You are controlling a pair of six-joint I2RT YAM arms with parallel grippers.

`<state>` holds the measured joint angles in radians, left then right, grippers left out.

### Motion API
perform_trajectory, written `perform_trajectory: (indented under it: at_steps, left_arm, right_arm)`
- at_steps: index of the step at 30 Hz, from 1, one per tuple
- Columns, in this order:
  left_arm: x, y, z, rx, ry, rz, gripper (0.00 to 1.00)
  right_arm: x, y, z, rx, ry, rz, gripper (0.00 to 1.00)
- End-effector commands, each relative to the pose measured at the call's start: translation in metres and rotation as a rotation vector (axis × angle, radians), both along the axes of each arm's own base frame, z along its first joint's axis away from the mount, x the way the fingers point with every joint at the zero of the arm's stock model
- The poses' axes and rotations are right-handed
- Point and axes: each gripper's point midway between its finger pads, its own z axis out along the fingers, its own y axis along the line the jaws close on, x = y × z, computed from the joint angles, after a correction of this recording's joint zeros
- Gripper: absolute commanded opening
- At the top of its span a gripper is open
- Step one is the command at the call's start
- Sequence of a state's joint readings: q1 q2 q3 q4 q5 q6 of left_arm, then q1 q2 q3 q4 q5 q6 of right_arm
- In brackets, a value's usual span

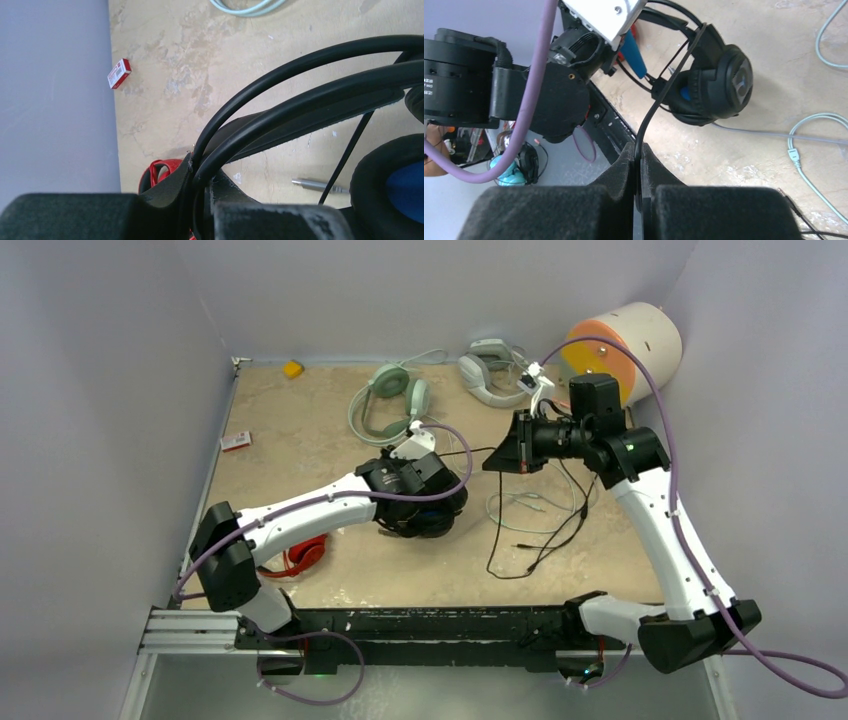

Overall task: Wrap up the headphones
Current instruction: Wrap the headphones cable around the headphones.

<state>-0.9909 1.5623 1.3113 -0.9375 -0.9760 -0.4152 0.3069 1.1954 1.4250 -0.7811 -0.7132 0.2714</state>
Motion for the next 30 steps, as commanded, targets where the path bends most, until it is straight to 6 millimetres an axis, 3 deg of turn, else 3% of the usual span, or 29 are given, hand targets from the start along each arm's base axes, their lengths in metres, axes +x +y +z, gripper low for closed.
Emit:
perform_trajectory:
  at_steps: [1, 6, 14, 22, 30]
  left_arm:
    - [0.010, 0.016, 0.017, 0.072, -0.061, 0.084, 0.00]
    - [0.031, 0.014, 0.012, -0.105, -0.017, 0.189, 0.00]
    - [0.064, -0.003, 0.012, -0.337, -0.013, 0.339, 0.00]
    - [0.081, -0.018, 0.012, -0.561, 0.036, 0.407, 0.00]
    - [0.090, -0.006, 0.041, -0.946, -0.010, 0.457, 0.00]
  right_arm:
    - [-0.028, 0.007, 0.049, 0.131, -0.081, 0.087, 0.00]
    - [-0.044, 0.014, 0.046, 0.177, -0.050, 0.109, 0.00]
    - [-0.062, 0.057, 0.005, 0.159, 0.019, 0.155, 0.00]
    - [-0.056, 0.088, -0.061, 0.078, 0.090, 0.125, 0.00]
    - [-0.049, 0.103, -0.122, 0.057, 0.123, 0.040, 0.00]
